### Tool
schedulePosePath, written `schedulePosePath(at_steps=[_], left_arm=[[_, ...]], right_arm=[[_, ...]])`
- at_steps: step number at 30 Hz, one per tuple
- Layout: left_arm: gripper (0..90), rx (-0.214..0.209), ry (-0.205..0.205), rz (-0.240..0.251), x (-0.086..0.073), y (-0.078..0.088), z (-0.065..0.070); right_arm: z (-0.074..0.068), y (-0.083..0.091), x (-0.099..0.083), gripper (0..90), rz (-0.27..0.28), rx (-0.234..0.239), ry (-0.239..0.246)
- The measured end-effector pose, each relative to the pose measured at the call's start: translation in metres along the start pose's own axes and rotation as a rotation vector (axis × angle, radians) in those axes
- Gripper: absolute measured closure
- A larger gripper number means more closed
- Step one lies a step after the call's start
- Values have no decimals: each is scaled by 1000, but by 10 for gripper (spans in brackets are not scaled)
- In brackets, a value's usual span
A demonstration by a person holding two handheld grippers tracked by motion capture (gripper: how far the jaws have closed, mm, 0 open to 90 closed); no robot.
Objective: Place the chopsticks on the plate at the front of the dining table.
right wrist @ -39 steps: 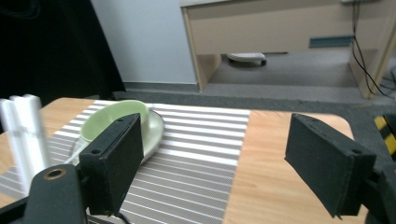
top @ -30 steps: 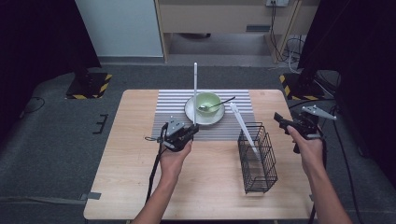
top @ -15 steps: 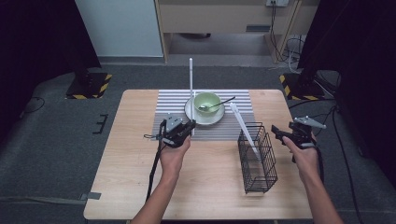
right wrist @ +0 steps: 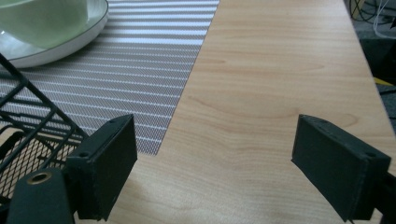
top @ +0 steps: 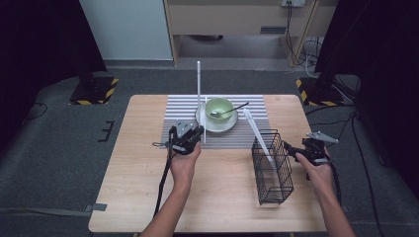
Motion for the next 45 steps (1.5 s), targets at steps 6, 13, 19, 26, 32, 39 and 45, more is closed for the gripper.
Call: schedulePosePath(at_steps=[6, 13, 19, 26, 32, 39, 45], left_arm=[[864, 30, -2, -15, -1, -2, -3], [864, 57, 11, -39, -5, -5, -8], [864, 76, 13, -56, -11, -8, -10], [864, 97, 22, -59, -16, -13, -14], [863, 107, 36, -76, -22, -17, -16], [863, 113, 71, -95, -25, -18, -19], [863, 108, 72, -101, -29, -22, -19]], right_arm=[[-2, -2, -6, 137, -15, -15, 9], [-1, -2, -15, 143, -46, -59, 37], [-1, -5, -24, 159, -80, -93, 68], [-3, -6, -27, 151, -93, -86, 60], [-5, -8, -31, 144, -113, -72, 63], [-6, -9, -33, 150, -128, -70, 67], [-7, -10, -34, 134, -145, -66, 76]])
Point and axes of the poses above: each handheld gripper's, and its own axes: y roughly backward along the jaws, x roughly out of its top, z roughly to its right, the point moved 4 cm from there along -y, roughly forward along the jaws, and after that the axes turned 9 degrees about z, right-handed, at the moved point
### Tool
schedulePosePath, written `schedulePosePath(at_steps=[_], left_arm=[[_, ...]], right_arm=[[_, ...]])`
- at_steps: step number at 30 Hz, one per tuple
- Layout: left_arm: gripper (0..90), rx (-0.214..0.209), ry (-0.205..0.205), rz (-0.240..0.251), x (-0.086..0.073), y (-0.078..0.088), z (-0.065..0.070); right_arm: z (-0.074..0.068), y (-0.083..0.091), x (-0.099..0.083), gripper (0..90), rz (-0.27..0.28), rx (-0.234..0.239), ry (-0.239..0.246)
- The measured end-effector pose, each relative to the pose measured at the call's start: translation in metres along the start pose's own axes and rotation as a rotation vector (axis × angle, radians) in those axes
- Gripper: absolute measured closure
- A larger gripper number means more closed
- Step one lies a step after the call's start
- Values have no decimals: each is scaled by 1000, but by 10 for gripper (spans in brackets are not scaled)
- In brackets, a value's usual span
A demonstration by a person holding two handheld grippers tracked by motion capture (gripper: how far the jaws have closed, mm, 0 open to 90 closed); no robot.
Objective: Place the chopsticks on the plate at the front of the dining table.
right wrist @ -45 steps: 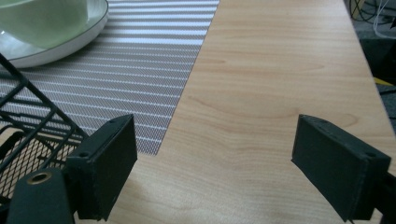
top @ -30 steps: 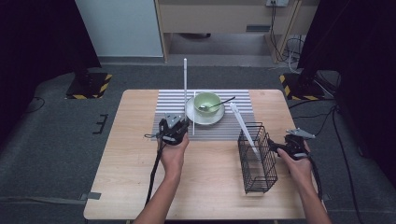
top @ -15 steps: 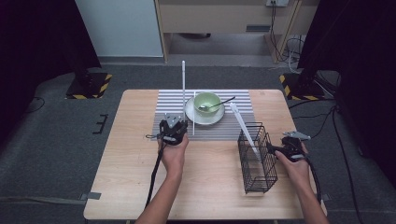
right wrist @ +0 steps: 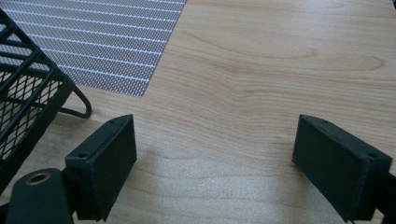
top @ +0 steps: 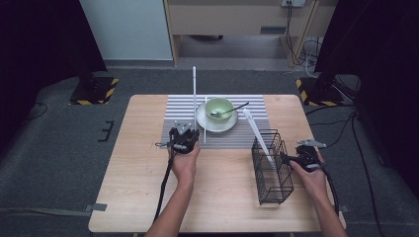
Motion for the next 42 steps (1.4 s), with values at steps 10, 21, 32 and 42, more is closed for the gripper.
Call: schedulePosePath(at_steps=[10, 21, 32, 42], left_arm=[[863, 8, -6, -3, -1, -2, -1], [863, 17, 5, -18, -6, -10, -6], [863, 38, 8, -70, -18, -22, -12], [863, 39, 18, -79, -21, -26, -12]], right_arm=[[-1, -1, -2, 116, -28, -6, 14], [-2, -1, -2, 92, -41, -6, 36], [-3, -2, -3, 78, -44, 0, 38], [-2, -2, -3, 73, -45, 5, 40]])
Point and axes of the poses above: each handheld gripper's, and its own axes: y roughly backward along the jaws, x roughly out of its top, z roughly to its right, the point moved 4 cm from there along -y, roughly forward along the jaws, and after that the axes turned 9 degrees about z, right-handed, at the moved point
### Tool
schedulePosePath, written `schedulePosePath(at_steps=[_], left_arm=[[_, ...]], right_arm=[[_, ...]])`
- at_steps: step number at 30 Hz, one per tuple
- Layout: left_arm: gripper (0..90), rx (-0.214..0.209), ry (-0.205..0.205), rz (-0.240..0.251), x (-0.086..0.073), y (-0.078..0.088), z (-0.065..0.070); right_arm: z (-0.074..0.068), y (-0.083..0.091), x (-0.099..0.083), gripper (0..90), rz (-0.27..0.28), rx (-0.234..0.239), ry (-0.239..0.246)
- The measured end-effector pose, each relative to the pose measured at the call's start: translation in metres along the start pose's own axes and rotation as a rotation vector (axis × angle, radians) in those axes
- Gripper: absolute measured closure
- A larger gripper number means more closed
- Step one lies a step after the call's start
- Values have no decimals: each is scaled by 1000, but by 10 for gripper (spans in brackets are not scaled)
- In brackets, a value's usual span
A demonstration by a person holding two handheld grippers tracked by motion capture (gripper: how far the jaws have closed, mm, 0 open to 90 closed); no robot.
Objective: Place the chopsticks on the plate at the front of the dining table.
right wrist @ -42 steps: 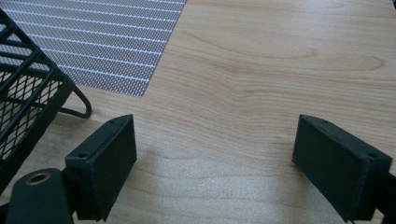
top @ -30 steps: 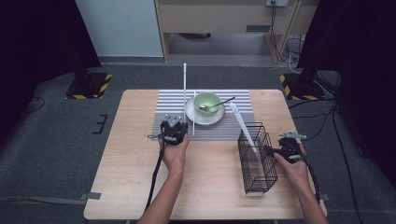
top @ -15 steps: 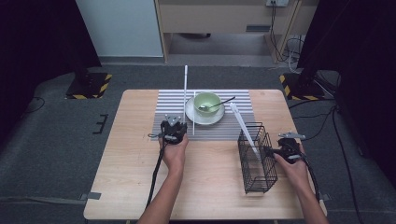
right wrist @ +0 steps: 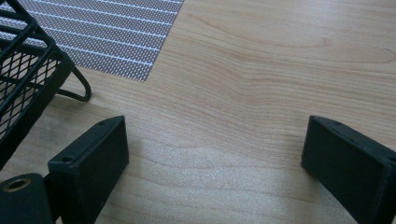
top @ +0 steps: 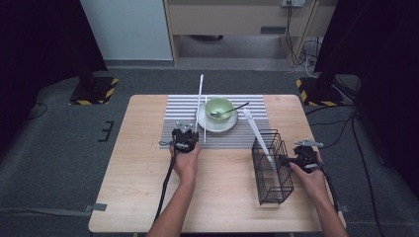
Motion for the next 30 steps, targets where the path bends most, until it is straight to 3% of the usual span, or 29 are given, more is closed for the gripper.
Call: schedulePosePath(at_steps=[9, 30], left_arm=[[862, 4, 4, -2, -1, -3, -1], [862, 67, 7, -23, -6, -19, -2]], right_arm=[[0, 0, 0, 73, 0, 5, 5], [1, 1, 0, 77, 3, 12, 1]])
Point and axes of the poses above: each handheld gripper's, and its own axes: y roughly backward along the jaws, x roughly out of its top, z roughly to its right, the point moved 4 cm from there along -y, roughly forward along the jaws, and after that the axes turned 9 degrees about z, right-handed, at the moved point
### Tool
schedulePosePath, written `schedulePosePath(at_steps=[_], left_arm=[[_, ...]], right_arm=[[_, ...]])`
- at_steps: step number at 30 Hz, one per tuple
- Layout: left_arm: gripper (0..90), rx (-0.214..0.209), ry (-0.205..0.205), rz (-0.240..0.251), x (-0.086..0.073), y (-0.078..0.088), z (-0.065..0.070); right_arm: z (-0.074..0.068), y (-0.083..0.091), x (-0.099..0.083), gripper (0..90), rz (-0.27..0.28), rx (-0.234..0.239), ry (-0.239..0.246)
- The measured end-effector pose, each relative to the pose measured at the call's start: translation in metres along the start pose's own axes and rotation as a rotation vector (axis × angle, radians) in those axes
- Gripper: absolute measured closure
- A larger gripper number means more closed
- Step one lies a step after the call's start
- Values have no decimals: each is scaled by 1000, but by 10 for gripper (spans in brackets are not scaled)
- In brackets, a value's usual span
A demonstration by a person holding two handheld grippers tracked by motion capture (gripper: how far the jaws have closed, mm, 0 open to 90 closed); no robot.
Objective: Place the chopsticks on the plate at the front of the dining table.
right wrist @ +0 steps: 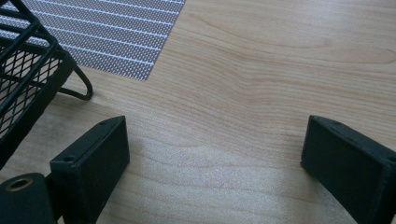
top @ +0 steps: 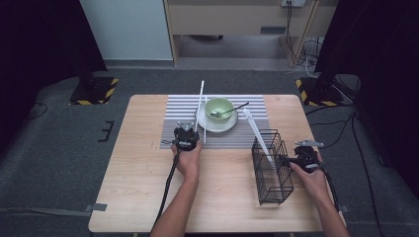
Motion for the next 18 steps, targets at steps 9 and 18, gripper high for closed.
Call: schedulePosePath(at_steps=[9, 18], left_arm=[[862, 11, 26, -16, -2, -3, -2], [861, 11, 38, -23, -3, -4, -1]], right_arm=[[0, 0, 0, 77, -1, 1, -2], [0, 0, 0, 77, 0, 3, -6]])
Point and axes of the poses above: each handheld gripper's, and its own axes: y roughly backward along the jaws, x roughly out of its top, z roughly to its right, the point moved 4 cm from there along -y, roughly forward along the jaws, and after that the axes turned 9 degrees about z, right-handed, at the moved point
